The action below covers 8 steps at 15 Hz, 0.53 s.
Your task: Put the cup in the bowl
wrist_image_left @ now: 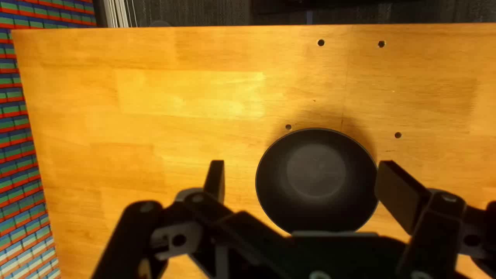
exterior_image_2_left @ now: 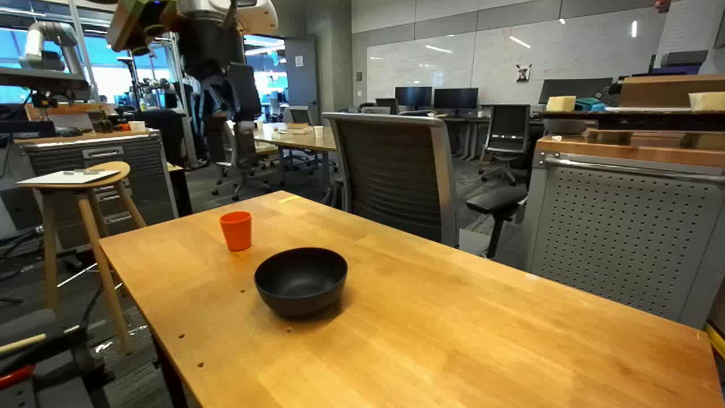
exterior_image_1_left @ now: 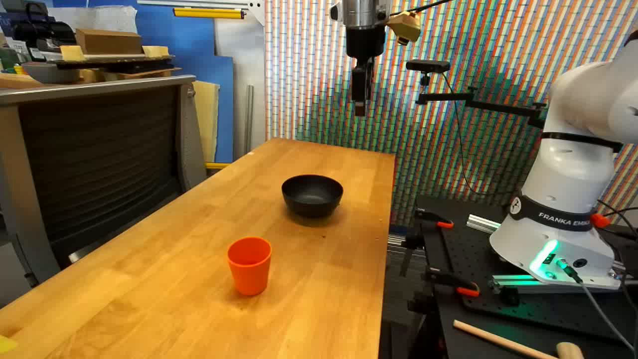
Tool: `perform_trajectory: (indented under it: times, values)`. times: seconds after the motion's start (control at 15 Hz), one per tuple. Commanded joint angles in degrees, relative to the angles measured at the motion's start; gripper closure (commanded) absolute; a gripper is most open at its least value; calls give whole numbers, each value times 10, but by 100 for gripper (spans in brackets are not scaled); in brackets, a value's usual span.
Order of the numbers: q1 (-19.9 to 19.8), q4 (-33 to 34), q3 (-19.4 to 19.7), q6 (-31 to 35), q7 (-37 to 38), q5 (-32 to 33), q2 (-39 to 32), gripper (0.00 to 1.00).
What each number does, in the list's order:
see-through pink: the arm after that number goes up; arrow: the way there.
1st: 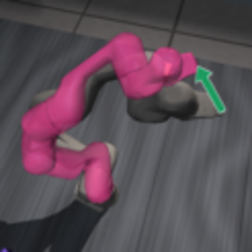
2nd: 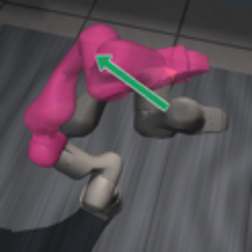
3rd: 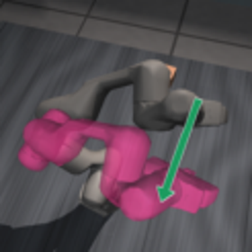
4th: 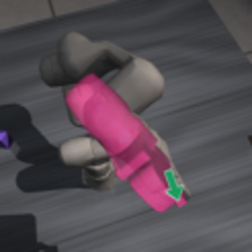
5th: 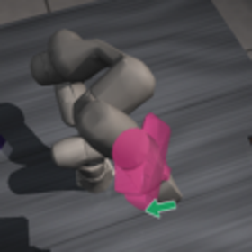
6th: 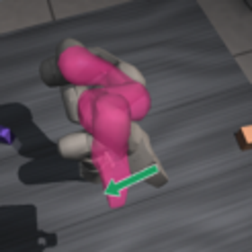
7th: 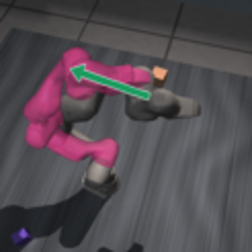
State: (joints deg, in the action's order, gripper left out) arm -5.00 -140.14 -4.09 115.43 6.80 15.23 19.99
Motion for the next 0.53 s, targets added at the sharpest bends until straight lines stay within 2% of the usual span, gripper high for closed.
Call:
perform_trajectory:
  times: [0.0,0.13,0.27,0.47]
  values:
    - [10,3,9,-2,3,3,0,0]
    - [10,6,9,-2,3,3,0,0]
    - [21,11,3,30,11,-13,-30,0]
    - [59,34,-16,102,35,-75,-107,0]
